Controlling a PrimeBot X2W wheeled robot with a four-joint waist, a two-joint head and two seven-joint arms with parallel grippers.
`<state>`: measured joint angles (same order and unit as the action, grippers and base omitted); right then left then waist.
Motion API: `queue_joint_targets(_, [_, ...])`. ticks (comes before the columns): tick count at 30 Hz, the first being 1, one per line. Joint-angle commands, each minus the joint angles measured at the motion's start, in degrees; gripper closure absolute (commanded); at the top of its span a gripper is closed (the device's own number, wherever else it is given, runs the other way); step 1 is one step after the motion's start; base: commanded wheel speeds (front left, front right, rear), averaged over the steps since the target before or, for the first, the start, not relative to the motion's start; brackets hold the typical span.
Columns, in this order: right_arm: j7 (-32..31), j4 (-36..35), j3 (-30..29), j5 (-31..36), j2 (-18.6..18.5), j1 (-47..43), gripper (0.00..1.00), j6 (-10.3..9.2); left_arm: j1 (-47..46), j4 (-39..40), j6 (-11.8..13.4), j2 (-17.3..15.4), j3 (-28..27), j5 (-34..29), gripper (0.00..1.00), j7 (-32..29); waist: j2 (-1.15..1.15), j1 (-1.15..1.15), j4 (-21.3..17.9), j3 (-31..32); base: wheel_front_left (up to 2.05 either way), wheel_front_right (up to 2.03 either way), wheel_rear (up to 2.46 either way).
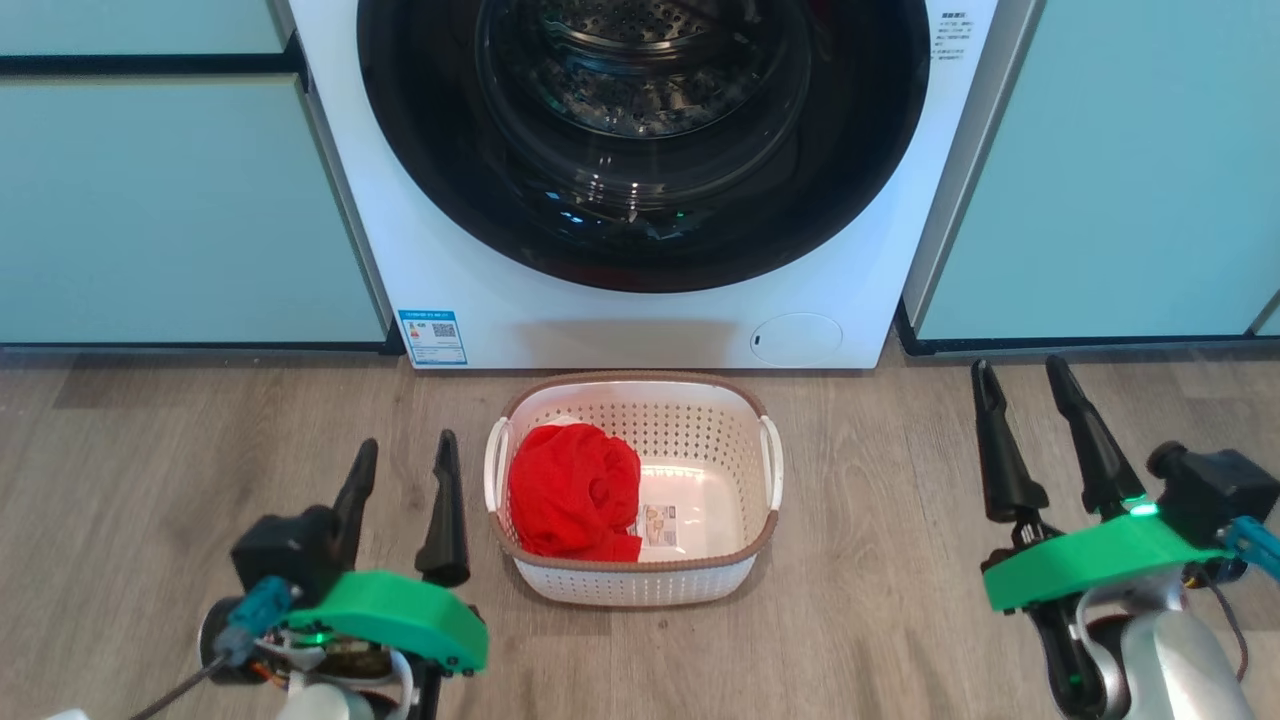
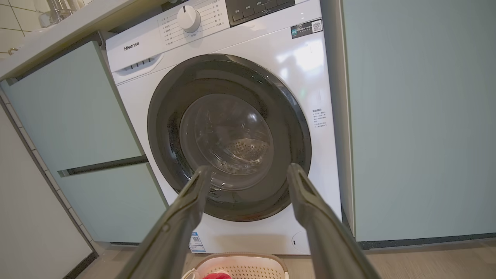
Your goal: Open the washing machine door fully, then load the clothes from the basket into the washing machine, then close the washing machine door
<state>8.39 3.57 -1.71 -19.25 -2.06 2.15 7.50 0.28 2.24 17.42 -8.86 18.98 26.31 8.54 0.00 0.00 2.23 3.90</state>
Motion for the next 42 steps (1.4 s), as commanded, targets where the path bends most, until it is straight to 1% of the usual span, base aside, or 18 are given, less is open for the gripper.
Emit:
queue_joint_targets(1, [1.0,-1.4,0.9,2.3,-0.7,2.9,0.0,-0.01,-3.3,1.2,0.8,-1.1,-0.4,-2.1,0.0,0.9,0.0,0.0,-0.2,0.0,0.0,0.0,0.0])
queue_joint_targets(9, [2.2,1.6,0.7,5.3,-0.7,3.0,0.0,-0.01,-3.0,-1.0,1.5,-0.7,0.6,-5.6,0.0,2.1,0.0,0.0,-0.7,0.1,0.0,0.0,0.0])
queue_joint_targets(16, [3.4,4.0,0.8,9.4,-0.7,3.3,0.0,-0.01,-2.3,-1.6,1.0,0.5,-0.1,-9.9,0.0,3.3,0.0,0.0,-0.9,0.3,0.0,0.0,0.0])
queue_joint_targets(19, [3.9,4.9,1.1,11.0,-0.7,3.5,0.0,-0.01,-1.8,-1.9,0.4,1.1,-0.8,-11.7,0.0,3.8,0.0,0.0,-1.1,0.3,0.0,0.0,0.0])
queue_joint_targets(27, [5.2,9.6,2.2,11.7,-0.8,3.8,0.0,-0.01,-0.7,-4.0,-2.9,3.1,-3.5,-16.5,0.0,5.1,0.0,0.0,-1.6,0.3,0.0,0.0,0.0])
queue_joint_targets(28, [5.4,10.3,2.4,11.5,-0.8,3.8,0.0,-0.01,-0.6,-4.2,-3.4,3.4,-3.7,-17.1,0.0,5.3,0.0,0.0,-1.7,0.3,0.0,0.0,0.0])
queue_joint_targets(30, [5.8,12.1,2.6,9.5,-0.8,4.0,0.0,-0.01,-0.3,-4.7,-3.5,3.9,-4.7,-18.5,0.0,5.6,0.0,0.0,-1.8,0.4,0.0,0.0,0.0])
queue_joint_targets(34, [6.4,14.1,3.9,12.4,-0.8,5.0,0.0,-0.01,0.3,-6.2,-5.2,4.8,-6.3,-20.1,0.0,6.3,0.0,0.0,-2.0,0.4,0.0,0.0,0.0])
queue_joint_targets(38, [6.6,15.6,4.3,12.7,-0.8,5.3,0.0,-0.01,1.0,-9.1,-9.0,5.6,-8.2,-18.2,0.0,6.5,0.0,0.0,-2.1,0.5,0.0,0.0,0.0])
queue_joint_targets(42, [6.6,17.0,4.6,12.4,-0.8,5.6,0.0,-0.01,0.9,-12.6,-11.5,5.9,-10.0,-16.8,0.0,6.5,0.0,0.0,-2.2,0.6,0.0,0.0,0.0])
